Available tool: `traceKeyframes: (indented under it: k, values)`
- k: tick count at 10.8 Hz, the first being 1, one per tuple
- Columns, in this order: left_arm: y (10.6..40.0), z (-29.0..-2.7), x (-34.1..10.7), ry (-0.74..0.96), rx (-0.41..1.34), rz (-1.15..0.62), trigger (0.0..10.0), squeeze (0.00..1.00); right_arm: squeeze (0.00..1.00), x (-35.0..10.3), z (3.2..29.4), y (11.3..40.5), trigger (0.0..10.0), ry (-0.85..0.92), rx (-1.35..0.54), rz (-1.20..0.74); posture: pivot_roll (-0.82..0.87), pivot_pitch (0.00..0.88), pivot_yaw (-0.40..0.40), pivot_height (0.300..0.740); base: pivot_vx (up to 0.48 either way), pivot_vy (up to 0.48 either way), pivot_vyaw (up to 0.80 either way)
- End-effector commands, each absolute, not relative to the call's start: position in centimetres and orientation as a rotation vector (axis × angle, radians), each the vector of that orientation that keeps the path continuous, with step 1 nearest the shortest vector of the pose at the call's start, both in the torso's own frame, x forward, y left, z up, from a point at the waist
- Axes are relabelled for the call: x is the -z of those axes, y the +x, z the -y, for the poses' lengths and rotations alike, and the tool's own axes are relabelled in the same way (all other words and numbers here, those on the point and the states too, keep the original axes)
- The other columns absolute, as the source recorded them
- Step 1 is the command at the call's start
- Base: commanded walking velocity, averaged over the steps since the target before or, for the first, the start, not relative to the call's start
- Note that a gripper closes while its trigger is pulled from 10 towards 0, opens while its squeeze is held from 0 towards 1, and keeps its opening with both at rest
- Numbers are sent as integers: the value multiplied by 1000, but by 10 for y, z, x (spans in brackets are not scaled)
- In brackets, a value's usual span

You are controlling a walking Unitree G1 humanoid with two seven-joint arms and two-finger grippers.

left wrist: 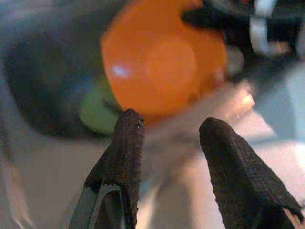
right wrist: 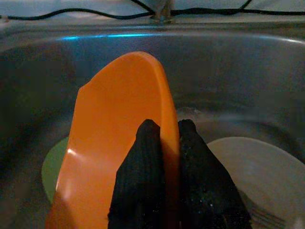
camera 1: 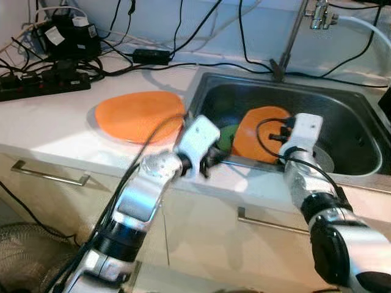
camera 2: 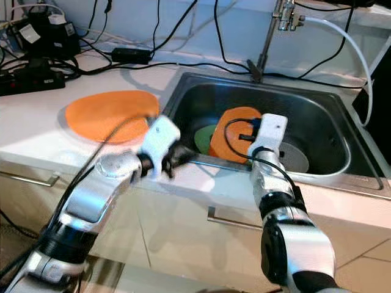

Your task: Kitchen organization

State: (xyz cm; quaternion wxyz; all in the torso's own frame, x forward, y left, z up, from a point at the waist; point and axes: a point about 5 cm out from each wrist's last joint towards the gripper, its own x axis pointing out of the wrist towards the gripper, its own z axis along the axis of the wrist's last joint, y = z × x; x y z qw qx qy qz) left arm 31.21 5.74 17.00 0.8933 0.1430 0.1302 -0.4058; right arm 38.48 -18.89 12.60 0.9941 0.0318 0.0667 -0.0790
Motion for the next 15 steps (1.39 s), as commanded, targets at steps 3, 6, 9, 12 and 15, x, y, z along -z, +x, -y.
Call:
traceKeyframes:
  k: [3,6,9,12,15]
  values:
    - [302,-55,-163,283,856,-331,10000,0,0,-129,179,389,10000,30,109,-139,279,14,-56,740,0,0,0]
    - [300,-57,-166,274,826,-342,10000,0,0,-121,170,387,10000,20,73,-181,292,17,-64,740,0,0,0]
    - [299,-57,-168,267,818,-341,10000,0,110,-115,166,385,10000,18,50,-214,294,25,-67,740,0,0,0]
    - [301,-59,-170,271,803,-335,10000,0,643,-112,165,384,10000,11,49,-226,296,32,-68,740,0,0,0]
    - [301,-59,-171,270,800,-331,10000,0,0,-112,163,384,10000,7,43,-226,299,31,-70,740,0,0,0]
